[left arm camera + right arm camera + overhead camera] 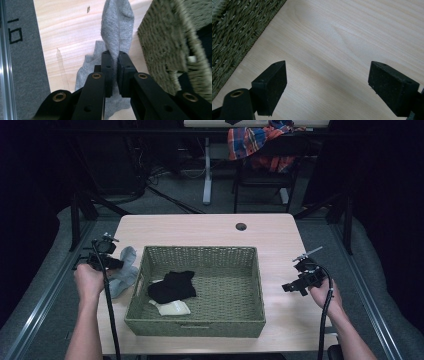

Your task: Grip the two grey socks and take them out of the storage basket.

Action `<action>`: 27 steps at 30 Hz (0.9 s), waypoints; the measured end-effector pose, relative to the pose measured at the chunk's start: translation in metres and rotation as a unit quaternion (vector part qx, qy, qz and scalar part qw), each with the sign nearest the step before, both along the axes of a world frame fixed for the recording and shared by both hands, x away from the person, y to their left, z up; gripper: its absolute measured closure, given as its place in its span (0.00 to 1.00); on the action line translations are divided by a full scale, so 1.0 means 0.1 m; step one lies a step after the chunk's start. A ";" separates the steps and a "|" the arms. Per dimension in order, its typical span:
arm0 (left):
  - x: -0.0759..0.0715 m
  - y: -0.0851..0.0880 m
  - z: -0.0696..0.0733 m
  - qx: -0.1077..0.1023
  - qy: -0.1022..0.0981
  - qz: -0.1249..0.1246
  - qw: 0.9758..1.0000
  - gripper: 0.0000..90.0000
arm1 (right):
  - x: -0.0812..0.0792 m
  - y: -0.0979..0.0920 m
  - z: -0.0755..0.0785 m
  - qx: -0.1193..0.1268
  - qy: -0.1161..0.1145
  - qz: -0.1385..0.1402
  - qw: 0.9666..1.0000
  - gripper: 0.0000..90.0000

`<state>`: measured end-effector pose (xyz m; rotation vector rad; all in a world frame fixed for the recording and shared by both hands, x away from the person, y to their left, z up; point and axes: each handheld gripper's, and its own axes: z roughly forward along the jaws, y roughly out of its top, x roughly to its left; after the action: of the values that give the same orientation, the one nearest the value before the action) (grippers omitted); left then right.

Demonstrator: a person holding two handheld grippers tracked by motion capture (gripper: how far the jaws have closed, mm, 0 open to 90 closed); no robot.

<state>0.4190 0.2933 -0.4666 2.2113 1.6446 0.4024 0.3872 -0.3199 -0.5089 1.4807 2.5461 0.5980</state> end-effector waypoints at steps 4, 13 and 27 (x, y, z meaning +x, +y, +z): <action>0.02 0.01 -0.08 -0.002 0.009 0.001 1.000 0.95 | 0.00 0.00 0.00 0.000 0.000 0.000 1.000 0.17; 0.07 0.02 -0.25 0.002 0.033 0.001 0.999 0.95 | 0.00 0.01 -0.01 0.004 -0.001 -0.002 1.000 0.17; 0.11 0.06 -0.43 -0.002 0.058 0.009 0.998 0.94 | -0.01 0.01 -0.01 0.007 0.000 -0.002 1.000 0.17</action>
<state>0.4301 0.2994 -0.5095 2.2570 1.7227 0.2783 0.3867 -0.3189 -0.5095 1.4899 2.5434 0.6154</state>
